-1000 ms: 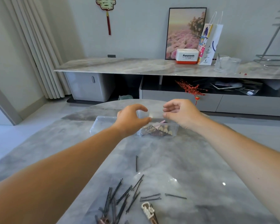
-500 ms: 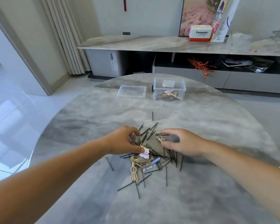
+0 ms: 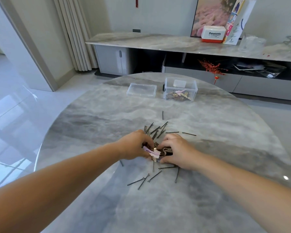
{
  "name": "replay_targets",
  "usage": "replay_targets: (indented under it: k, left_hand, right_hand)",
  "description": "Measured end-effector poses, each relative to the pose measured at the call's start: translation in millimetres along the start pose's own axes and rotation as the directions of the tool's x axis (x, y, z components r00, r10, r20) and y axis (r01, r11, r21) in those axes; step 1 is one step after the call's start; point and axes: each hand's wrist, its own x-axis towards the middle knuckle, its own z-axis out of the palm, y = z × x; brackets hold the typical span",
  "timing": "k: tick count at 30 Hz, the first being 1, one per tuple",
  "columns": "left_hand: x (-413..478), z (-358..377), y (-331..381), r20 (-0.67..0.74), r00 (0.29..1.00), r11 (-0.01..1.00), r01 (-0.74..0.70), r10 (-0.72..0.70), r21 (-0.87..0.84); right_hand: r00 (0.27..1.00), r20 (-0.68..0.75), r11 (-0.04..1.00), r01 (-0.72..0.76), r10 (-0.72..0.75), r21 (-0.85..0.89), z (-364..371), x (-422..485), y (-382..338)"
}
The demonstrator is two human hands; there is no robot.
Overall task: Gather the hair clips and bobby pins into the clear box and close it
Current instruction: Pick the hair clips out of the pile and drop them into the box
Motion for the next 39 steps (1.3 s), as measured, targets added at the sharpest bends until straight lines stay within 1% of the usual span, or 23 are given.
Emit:
replay_targets:
  k: [6, 10, 13, 15, 18, 20, 23, 26, 28, 30, 31, 32, 35, 39]
  left_hand:
    - [7.6, 4.2, 0.5, -0.046, 0.999, 1.000, -0.029, 0.029, -0.008]
    - [8.1, 5.5, -0.9, -0.116, 0.988, 0.995, -0.096, 0.098, 0.025]
    - [12.1, 6.3, -2.3, -0.119, 0.983, 0.990, -0.133, 0.137, 0.045]
    - [14.1, 6.8, -1.9, -0.120, 0.982, 0.989, -0.143, 0.147, 0.036]
    - [15.4, 7.1, -0.6, -0.106, 0.987, 0.992, -0.122, 0.120, -0.013]
    - [16.4, 6.9, -0.3, -0.090, 0.992, 0.994, -0.099, 0.094, -0.051]
    - [17.8, 4.6, 0.6, -0.080, 0.995, 0.991, -0.061, 0.052, -0.116]
    - [19.4, 1.2, 3.5, -0.066, 0.997, 0.984, -0.047, 0.036, -0.171]
    - [21.7, -0.9, 4.0, -0.057, 0.998, 0.977, -0.031, 0.019, -0.211]
    - [24.4, -3.8, 4.1, -0.054, 0.998, 0.971, -0.020, 0.008, -0.239]
    - [25.9, -6.4, 4.7, -0.056, 0.998, 0.968, -0.025, 0.012, -0.249]
    - [27.7, -9.3, 5.5, -0.062, 0.998, 0.964, -0.037, 0.021, -0.263]
    - [38.6, -22.3, 10.1, -0.091, 0.995, 0.942, -0.073, 0.046, -0.327]
    - [73.5, -46.3, 16.8, -0.147, 0.987, 0.917, -0.114, 0.061, -0.383]
  right_hand:
    - [1.000, 0.011, 1.000, -0.003, 0.002, 0.017, -3.3, 1.0, 5.6]
    - [0.999, -0.027, 0.999, 0.035, -0.035, 0.019, -6.3, 0.9, 6.8]
    - [0.998, -0.050, 0.999, 0.044, -0.043, 0.026, -9.9, 0.3, 7.6]
    - [0.998, -0.056, 0.999, 0.009, -0.006, 0.054, -12.8, -1.1, 8.3]
    - [0.997, -0.061, 0.993, -0.048, 0.054, 0.104, -15.8, -0.9, 10.0]
    - [0.993, -0.062, 0.979, -0.084, 0.097, 0.188, -15.2, 1.4, 14.4]
    - [0.987, -0.031, 0.918, -0.134, 0.156, 0.374, -14.5, 6.4, 23.2]
    - [0.977, 0.001, 0.830, -0.183, 0.214, 0.526, -16.5, 8.5, 25.7]
    - [0.969, 0.023, 0.749, -0.204, 0.245, 0.631, -19.3, 9.8, 24.8]
    - [0.960, 0.073, 0.630, -0.234, 0.270, 0.741, -24.8, 11.0, 22.9]
    - [0.955, 0.100, 0.575, -0.249, 0.278, 0.780, -29.4, 11.9, 21.6]
    - [0.954, 0.113, 0.546, -0.254, 0.278, 0.799, -34.1, 13.8, 22.2]
    - [0.956, 0.115, 0.526, -0.247, 0.270, 0.814, -52.7, 22.1, 27.0]
    - [0.951, 0.087, 0.500, -0.233, 0.297, 0.834, -89.6, 41.7, 41.8]
